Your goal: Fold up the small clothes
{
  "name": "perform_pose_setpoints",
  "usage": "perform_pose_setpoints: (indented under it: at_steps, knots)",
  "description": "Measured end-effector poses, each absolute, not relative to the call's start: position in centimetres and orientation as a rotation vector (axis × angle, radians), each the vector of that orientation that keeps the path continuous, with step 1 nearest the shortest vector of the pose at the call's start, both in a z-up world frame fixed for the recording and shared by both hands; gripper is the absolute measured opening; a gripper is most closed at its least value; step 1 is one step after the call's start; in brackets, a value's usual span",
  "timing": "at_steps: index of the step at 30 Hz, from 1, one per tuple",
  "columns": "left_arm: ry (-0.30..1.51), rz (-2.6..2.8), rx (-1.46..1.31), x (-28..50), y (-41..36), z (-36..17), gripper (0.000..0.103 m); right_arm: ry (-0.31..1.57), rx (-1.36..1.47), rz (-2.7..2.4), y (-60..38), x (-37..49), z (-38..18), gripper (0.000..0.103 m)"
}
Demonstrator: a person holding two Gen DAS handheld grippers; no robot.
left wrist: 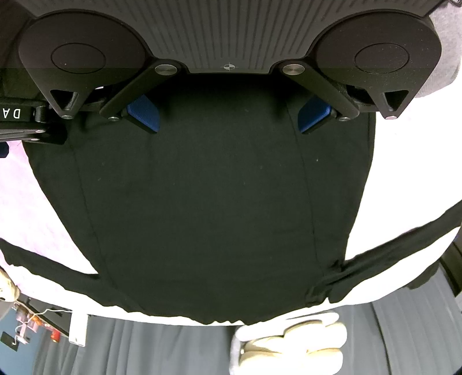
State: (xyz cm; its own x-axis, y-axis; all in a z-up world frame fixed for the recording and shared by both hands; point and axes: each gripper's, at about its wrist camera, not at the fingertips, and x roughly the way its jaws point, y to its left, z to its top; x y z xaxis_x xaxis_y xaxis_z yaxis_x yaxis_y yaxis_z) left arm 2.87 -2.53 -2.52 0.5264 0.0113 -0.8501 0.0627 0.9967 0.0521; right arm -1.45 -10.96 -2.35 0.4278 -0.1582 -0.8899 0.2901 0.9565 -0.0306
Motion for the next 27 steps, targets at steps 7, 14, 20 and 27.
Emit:
perform_pose_setpoints:
  at_steps: [7,14,20,27]
  knots:
    - [1.023,-0.034,0.080,3.1,-2.3,-2.6,0.103,1.100,0.146,-0.272,-11.1,-1.4,-2.4,0.099]
    - [1.039,-0.040,0.082,3.7,-2.3,-3.1,0.103,1.106,0.172,-0.231,-11.9,-0.8,-2.9,0.099]
    - [1.039,-0.048,0.050,5.5,-1.6,-3.9,0.103,0.925,0.281,-0.241,-17.3,1.4,-2.1,0.099]
    - [0.979,0.041,-0.085,10.5,0.9,-5.6,0.103,0.677,0.582,-0.519,-35.1,5.8,-3.7,0.099]
